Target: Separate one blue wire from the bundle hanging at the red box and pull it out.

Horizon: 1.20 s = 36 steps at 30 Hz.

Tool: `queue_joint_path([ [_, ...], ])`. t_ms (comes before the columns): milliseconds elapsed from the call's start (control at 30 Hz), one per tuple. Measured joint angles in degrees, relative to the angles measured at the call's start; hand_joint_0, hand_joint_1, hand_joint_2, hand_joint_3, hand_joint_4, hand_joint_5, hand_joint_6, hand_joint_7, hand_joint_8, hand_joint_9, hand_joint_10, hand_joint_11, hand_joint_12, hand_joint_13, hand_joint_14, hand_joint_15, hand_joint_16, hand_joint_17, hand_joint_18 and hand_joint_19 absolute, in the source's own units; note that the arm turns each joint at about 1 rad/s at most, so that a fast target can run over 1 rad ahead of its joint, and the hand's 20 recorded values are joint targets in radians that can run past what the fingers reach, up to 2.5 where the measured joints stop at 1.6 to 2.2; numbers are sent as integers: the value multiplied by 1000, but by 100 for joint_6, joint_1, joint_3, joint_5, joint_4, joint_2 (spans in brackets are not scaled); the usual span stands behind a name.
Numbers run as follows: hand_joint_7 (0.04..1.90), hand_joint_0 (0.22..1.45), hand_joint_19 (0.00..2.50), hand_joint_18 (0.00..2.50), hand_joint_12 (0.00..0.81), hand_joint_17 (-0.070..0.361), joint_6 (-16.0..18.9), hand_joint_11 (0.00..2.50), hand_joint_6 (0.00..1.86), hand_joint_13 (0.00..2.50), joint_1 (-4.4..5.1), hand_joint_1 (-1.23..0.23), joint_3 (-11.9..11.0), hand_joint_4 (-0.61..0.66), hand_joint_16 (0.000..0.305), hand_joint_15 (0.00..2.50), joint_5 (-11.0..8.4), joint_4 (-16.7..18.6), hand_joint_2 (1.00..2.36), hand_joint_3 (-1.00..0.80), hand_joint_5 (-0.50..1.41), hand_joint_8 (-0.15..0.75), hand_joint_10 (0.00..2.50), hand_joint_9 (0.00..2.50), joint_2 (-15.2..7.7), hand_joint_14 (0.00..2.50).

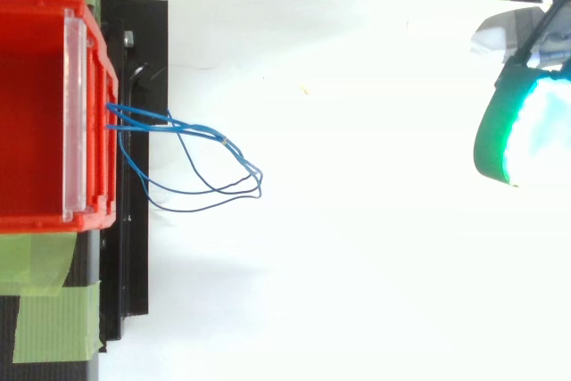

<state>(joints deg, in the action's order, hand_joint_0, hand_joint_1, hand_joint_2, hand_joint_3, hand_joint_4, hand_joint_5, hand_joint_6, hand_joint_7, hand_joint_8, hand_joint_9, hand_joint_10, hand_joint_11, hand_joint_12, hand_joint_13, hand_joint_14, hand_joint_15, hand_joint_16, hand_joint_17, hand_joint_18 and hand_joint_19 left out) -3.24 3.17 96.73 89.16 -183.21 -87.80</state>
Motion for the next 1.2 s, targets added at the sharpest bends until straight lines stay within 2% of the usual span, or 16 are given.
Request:
queue_joint_path([
  [367,775,497,178,0,324,124,-9,18,502,0,0,-500,2,247,55,106,-74,-3,1000,-500,-220,231,0,91,0,3],
  [667,871,503,165,0,327,128,-25,56,503,0,3,-546,4,260,57,119,-293,2,1000,-500,-205,230,2,113,-14,3],
  [833,936,504,143,0,334,130,-82,30,503,0,28,-589,15,268,58,110,-467,-25,1000,-500,-195,238,0,154,-131,3],
  [1000,1076,513,150,0,325,128,-199,56,503,0,66,-604,208,205,57,131,-522,5,1000,-500,-204,217,0,43,-171,4],
  [1200,1173,523,172,0,323,127,-268,70,502,0,109,-630,509,178,57,141,-584,295,1000,-500,-199,214,0,59,-181,4],
])
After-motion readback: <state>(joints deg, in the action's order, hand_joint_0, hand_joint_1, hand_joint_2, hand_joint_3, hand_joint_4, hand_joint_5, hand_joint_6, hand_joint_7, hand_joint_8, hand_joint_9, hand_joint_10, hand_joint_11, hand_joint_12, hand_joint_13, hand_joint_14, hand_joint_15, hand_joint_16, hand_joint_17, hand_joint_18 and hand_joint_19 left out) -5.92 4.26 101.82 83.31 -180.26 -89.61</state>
